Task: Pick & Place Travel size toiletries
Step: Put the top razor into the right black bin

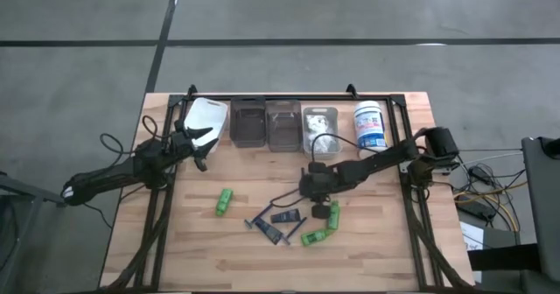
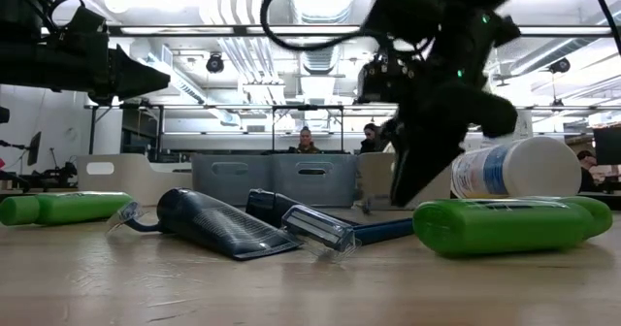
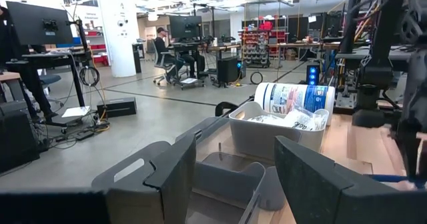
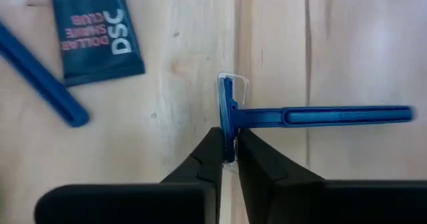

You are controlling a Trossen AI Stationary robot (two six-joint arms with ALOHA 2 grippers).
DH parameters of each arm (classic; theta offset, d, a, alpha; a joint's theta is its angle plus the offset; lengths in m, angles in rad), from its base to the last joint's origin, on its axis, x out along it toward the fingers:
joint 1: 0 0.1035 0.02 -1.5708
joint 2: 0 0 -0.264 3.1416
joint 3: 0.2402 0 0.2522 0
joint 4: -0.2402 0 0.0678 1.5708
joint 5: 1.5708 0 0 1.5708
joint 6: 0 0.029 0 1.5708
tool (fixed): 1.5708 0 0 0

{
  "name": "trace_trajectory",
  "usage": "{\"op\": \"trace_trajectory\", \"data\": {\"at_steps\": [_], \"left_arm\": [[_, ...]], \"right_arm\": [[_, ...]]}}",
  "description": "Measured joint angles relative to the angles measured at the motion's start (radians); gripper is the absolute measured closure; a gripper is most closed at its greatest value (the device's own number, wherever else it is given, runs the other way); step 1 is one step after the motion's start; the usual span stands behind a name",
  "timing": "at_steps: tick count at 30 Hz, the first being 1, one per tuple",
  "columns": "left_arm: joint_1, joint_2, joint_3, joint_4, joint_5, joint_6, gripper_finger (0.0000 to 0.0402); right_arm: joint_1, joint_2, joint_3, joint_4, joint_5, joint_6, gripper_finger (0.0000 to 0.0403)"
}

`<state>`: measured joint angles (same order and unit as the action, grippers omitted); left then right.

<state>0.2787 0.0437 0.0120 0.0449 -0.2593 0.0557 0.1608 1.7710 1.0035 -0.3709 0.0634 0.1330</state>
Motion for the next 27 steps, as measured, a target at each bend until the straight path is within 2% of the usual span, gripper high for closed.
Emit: {"op": "trace_trajectory", "data": {"at_steps": [9,20,27], "left_arm": [[0.001,0.0,0.0,0.0,0.0,0.0,0.0195],[0.001,0.0,0.0,0.0,0.0,0.0,0.0195],[0.001,0.0,0.0,0.0,0.0,0.0,0.0195]], "right_arm": [[-0.05,-0.153,0.039,-0.02,-0.115,-0.137,0.0378],[-0.134,-0.364,0.088,-0.045,-0.124,-0.255,0.0376],[-0.179,-0.407,0.152,-0.112,-0.123,-0.336,0.0375]]}}
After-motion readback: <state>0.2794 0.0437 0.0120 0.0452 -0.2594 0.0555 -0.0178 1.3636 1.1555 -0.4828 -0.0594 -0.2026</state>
